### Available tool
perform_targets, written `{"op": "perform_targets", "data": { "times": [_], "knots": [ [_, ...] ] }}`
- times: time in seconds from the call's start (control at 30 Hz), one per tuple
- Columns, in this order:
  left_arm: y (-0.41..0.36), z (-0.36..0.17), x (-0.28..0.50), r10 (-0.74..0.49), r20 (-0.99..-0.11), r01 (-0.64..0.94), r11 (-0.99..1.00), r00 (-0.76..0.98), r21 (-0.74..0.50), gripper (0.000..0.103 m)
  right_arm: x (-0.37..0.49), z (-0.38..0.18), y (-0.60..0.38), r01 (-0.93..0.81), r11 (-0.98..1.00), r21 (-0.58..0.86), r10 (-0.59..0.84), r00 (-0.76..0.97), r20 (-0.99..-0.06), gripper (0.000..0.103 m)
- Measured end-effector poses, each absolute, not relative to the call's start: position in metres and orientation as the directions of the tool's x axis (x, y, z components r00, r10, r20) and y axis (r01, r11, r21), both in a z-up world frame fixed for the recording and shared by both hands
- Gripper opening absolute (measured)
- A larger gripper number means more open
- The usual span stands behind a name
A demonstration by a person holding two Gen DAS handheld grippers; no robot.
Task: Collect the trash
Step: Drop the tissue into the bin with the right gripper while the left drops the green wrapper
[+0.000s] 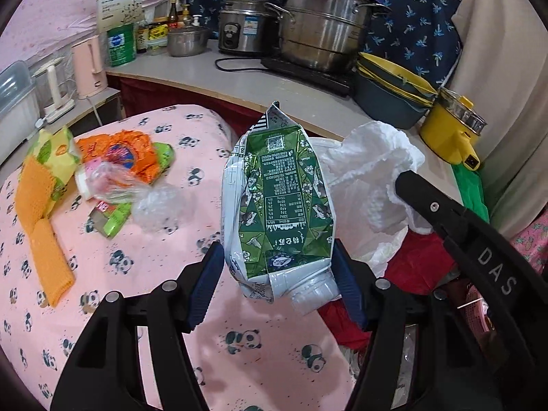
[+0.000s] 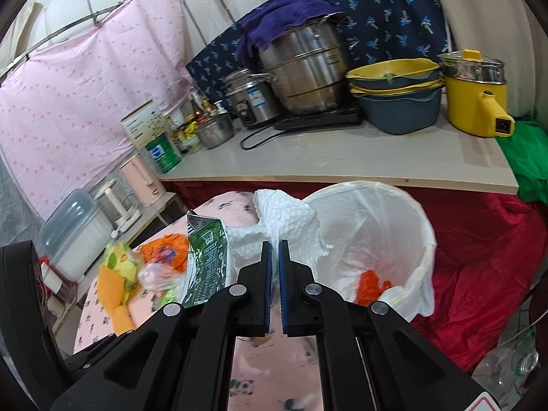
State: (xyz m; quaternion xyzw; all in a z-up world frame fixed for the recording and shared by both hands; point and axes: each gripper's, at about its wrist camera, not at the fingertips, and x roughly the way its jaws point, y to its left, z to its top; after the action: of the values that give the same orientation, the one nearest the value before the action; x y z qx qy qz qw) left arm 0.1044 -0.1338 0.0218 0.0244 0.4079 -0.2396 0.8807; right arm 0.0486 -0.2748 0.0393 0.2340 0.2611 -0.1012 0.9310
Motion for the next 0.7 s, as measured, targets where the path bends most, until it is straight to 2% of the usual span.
{"op": "perform_targets", "data": {
  "times": [0.4, 0.63, 0.7],
  "knots": [
    [-0.187, -0.017, 0.145, -0.460, -0.763, 0.536, 0.825, 0.454, -0.179, 0.060, 0.067, -0.003, -0.332, 0.442, 0.801, 0.403, -0.136, 0.790, -0.598, 0.005],
    [-0.198, -0.031, 0.165, -0.449, -0.774, 0.537, 0.826, 0.446, -0.169, 0.061, 0.080, -0.019, -0.334, 0.449, 0.795, 0.407, -0.126, 0.779, -0.614, 0.005],
    [-0.198, -0.033, 0.168, -0.447, -0.776, 0.528, 0.831, 0.445, -0.176, 0.061, 0.082, -0.020, -0.334, 0.451, 0.797, 0.401, -0.132, 0.779, -0.614, 0.008]
  ]
}}
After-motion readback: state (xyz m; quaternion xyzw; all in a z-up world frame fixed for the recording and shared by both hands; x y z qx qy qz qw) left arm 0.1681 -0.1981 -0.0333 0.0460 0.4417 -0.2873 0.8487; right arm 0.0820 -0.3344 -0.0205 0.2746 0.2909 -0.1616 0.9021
